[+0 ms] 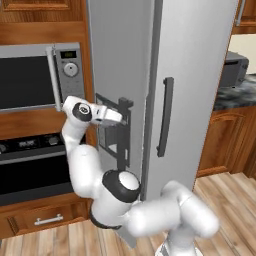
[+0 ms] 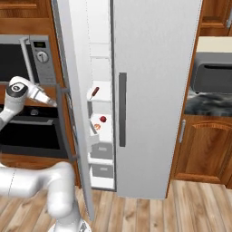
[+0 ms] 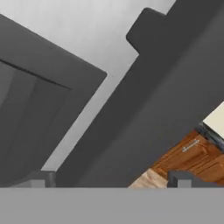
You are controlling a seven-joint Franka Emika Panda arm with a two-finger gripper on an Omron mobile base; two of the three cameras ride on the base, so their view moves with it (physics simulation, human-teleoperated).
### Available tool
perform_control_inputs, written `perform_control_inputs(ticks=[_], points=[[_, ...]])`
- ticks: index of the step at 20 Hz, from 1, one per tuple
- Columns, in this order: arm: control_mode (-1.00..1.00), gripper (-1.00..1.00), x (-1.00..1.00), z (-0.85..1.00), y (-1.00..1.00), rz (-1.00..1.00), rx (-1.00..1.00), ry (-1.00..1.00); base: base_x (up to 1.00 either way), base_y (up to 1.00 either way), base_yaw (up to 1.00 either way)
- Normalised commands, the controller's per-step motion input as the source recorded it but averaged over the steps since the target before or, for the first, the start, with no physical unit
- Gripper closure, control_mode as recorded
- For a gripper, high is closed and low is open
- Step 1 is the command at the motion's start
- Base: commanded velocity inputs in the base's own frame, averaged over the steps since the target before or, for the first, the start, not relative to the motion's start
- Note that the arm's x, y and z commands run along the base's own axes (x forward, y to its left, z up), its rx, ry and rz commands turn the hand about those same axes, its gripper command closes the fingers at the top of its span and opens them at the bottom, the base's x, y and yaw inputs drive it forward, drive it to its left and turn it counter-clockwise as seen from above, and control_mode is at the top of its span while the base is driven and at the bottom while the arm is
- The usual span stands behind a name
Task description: Store the hot dog in the freezer for long-term storage. Close the freezer door after placing the cooked food.
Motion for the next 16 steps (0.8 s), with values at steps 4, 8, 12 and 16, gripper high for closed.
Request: perform_control_inputs(ticks=[4,8,12,16], points=[[-1.00,-1.00,-0.04,-0.12,-0.79,0.34,0.04,-0.23,0.00,0.00,0.00],[-1.00,-1.00,0.02,-0.06,-0.85,0.40,0.20,-0.21,0.00,0.00,0.00],[-1.00,-1.00,0.21,0.00,-0.65,0.49,0.32,-0.14,0.00,0.00,0.00],[-1.00,-1.00,0.38,0.00,-0.74,0.50,0.23,-0.05,0.00,0.00,0.00]])
